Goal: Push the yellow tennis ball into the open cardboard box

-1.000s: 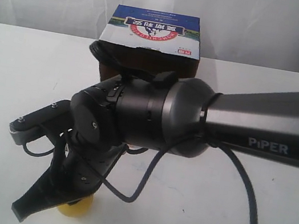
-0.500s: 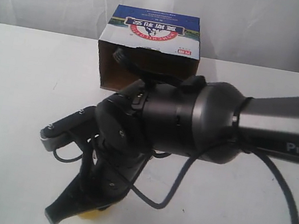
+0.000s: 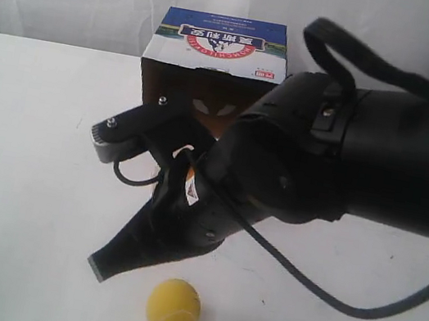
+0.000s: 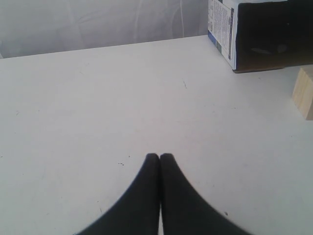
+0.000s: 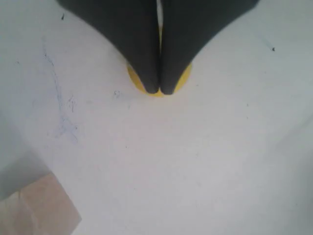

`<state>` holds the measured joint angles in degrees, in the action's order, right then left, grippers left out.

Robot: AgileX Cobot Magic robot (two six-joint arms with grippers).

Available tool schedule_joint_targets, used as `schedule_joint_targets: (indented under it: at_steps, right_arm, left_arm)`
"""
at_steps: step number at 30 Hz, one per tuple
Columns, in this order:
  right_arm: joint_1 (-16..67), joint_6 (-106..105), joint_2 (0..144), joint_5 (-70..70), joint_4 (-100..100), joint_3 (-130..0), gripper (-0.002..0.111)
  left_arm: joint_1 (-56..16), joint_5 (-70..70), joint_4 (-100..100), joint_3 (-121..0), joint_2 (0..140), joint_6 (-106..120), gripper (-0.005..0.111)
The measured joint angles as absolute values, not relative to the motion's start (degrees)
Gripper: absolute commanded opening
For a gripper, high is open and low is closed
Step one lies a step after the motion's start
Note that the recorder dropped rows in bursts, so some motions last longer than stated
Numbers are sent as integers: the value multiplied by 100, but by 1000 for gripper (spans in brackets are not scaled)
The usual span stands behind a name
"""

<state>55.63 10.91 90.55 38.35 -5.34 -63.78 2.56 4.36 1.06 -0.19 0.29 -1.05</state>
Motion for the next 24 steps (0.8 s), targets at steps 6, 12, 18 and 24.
schedule_joint_targets:
  at_steps: [6,12,18,24]
  right_arm:
    - [5563,1103,9249,3974,-534,-6468,0]
    - [5563,1103,9514,4158,-522,-6324,0]
    - [5563,1103,9514,4308,-498,-6036,0]
    - [5563,1103,9349,4666,-484,-5879,0]
  left_arm:
    - [256,436,106,-19,29,-105,0]
    - [256,436,106,-19,29,-105,0]
    - [256,436,106,-19,29,-105,0]
    - [256,436,106,-19,29,-105,0]
